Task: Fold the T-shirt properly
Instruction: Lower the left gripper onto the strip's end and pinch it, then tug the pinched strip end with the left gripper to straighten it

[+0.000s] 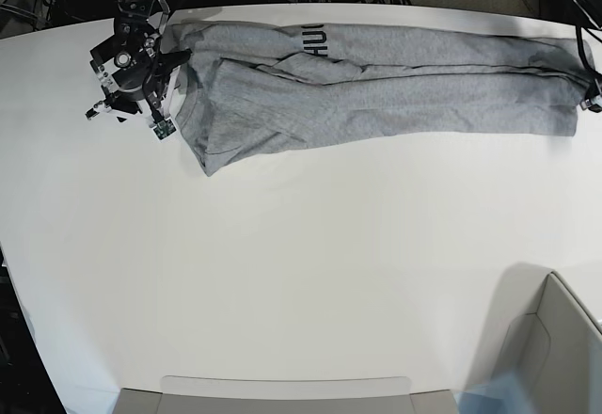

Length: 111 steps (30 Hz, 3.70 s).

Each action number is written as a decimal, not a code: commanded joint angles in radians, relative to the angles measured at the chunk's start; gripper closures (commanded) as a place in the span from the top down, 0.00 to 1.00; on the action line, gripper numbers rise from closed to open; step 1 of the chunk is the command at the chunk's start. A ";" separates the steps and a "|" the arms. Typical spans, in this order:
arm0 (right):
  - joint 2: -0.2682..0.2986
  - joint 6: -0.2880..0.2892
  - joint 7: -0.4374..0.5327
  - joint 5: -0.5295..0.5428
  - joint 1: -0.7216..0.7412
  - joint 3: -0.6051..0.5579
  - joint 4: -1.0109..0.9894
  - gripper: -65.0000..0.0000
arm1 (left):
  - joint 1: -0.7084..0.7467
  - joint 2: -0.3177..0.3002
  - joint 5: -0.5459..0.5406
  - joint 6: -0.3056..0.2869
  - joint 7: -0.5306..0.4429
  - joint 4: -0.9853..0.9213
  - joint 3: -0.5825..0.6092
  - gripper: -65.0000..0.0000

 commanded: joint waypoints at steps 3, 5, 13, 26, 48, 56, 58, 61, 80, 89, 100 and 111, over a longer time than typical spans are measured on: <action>0.006 0.015 0.005 -0.001 0.006 0.002 0.017 0.36 | -0.012 -0.031 -0.021 -0.002 -0.016 0.014 -0.007 0.00; 0.007 0.015 0.005 -0.001 0.004 0.002 0.017 0.36 | -0.009 -0.031 -0.018 -0.002 -0.018 0.008 -0.002 0.00; 0.004 0.015 0.005 -0.001 0.004 -0.001 0.017 0.36 | 0.034 -0.031 -0.021 -0.002 -0.036 0.017 -0.010 0.41; 0.009 0.015 0.005 -0.001 0.001 0.002 0.017 0.36 | 0.105 -0.029 -0.018 -0.002 -0.215 0.008 0.140 0.43; 0.007 0.015 0.005 -0.001 0.003 -0.003 0.017 0.36 | 0.099 -0.089 -0.023 -0.002 -0.400 -0.216 0.263 0.42; 0.009 0.015 0.005 -0.001 0.003 -0.003 0.017 0.36 | 0.105 -0.118 -0.018 -0.002 -0.398 -0.216 0.148 0.42; 0.009 0.015 0.005 -0.001 0.003 -0.003 0.017 0.36 | 0.126 -0.121 -0.018 -0.002 -0.398 -0.216 0.136 0.42; 0.007 0.015 0.005 -0.001 0.004 -0.003 0.017 0.36 | 0.151 -0.137 -0.018 -0.002 -0.401 -0.216 0.134 0.42; 0.009 0.015 0.005 -0.001 0.003 -0.003 0.017 0.36 | 0.149 -0.046 -0.027 -0.002 -0.400 -0.202 0.440 0.34; 0.009 0.015 0.005 -0.001 0.006 -0.001 0.017 0.36 | 0.149 0.064 -0.027 -0.002 -0.206 0.050 0.461 0.00; 0.009 0.015 0.005 -0.001 0.006 0.002 0.017 0.36 | 0.146 0.073 -0.020 -0.002 -0.127 0.080 0.139 0.00; 0.000 0.015 0.005 -0.001 0.010 -0.001 0.018 0.36 | 0.100 -0.012 -0.030 -0.002 -0.053 0.096 0.015 0.00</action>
